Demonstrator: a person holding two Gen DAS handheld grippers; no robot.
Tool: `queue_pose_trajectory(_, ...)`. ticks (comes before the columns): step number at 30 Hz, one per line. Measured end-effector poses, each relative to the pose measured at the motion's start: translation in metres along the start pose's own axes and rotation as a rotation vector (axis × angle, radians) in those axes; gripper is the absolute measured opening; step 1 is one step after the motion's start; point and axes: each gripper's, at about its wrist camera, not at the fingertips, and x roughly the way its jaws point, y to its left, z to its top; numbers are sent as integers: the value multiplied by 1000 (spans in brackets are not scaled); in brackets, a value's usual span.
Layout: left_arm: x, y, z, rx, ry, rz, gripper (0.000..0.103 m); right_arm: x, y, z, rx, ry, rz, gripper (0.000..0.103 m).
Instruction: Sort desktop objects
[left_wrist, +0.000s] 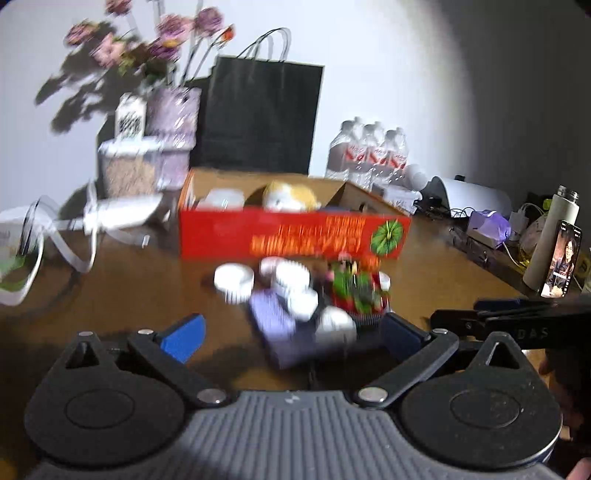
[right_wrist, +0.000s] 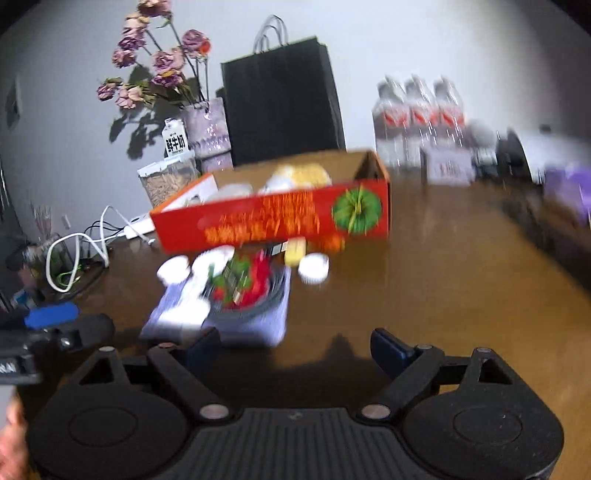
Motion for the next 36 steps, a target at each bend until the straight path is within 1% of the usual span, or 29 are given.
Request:
queue_pose_trajectory(2,-5,0,-12,-5,-13,5,103,-3,4,-13,4,4,6,88)
queue_pose_trajectory(3,-5,0,-16,-4,-10,22,103,-4,5,-17,1,-3,-5,88)
queue_pose_trajectory(5,-3,1,-20,2,20,46,103,-7,10,-24,-7,-24,-11,88)
queue_pose_trajectory(6,-2,1,-19,-3,30,47,103,-8,12,-26,-15,-31,-11,88)
queue_pose_trajectory(8,-2,2,-20,-15,23,51,103,-8,15,-27,-24,-31,-19,88)
queue_pose_trajectory(10,0,4,-21,-17,36,41,103,-7,14,-26,-25,-27,-11,88)
queue_pose_trajectory(12,0,2,-21,-5,38,32,103,-5,14,-25,-28,-6,-1,87)
queue_pose_trajectory(14,-2,-1,-22,23,29,10,103,-2,11,-20,-20,26,28,80)
queue_pose_trajectory(16,-4,-7,-19,85,7,-45,103,0,6,-12,6,41,52,78)
queue_pose_trajectory(18,1,-11,-12,140,4,-82,103,3,1,0,22,31,66,75)
queue_pose_trajectory(20,13,-15,-4,156,14,-113,101,10,-2,14,2,8,49,75)
queue_pose_trajectory(21,21,-16,1,155,21,-133,93,15,-4,22,-10,-1,27,73)
queue_pose_trajectory(22,28,-17,4,155,32,-144,83,22,-6,29,-18,-5,4,67)
queue_pose_trajectory(23,37,-18,7,158,50,-153,79,30,-9,36,-27,-4,-11,61)
queue_pose_trajectory(24,45,-20,10,162,72,-163,73,40,-12,44,-34,4,-22,58)
queue_pose_trajectory(26,61,-20,11,166,107,-171,68,61,-17,57,-52,25,-33,52)
queue_pose_trajectory(27,67,-19,12,161,121,-175,62,75,-18,62,-68,33,-40,52)
queue_pose_trajectory(28,72,-18,12,151,137,-187,54,86,-19,66,-76,45,-50,51)
queue_pose_trajectory(29,76,-16,12,142,151,-207,47,97,-20,68,-82,63,-57,48)
queue_pose_trajectory(30,80,-16,12,141,163,-215,30,106,-20,70,-85,81,-56,47)
queue_pose_trajectory(31,82,-15,12,142,177,-213,23,113,-20,70,-88,93,-50,45)
queue_pose_trajectory(34,83,-8,11,113,183,-221,22,126,-15,73,-105,99,-42,42)
queue_pose_trajectory(36,78,-1,13,87,166,-218,21,132,-10,72,-125,99,-48,42)
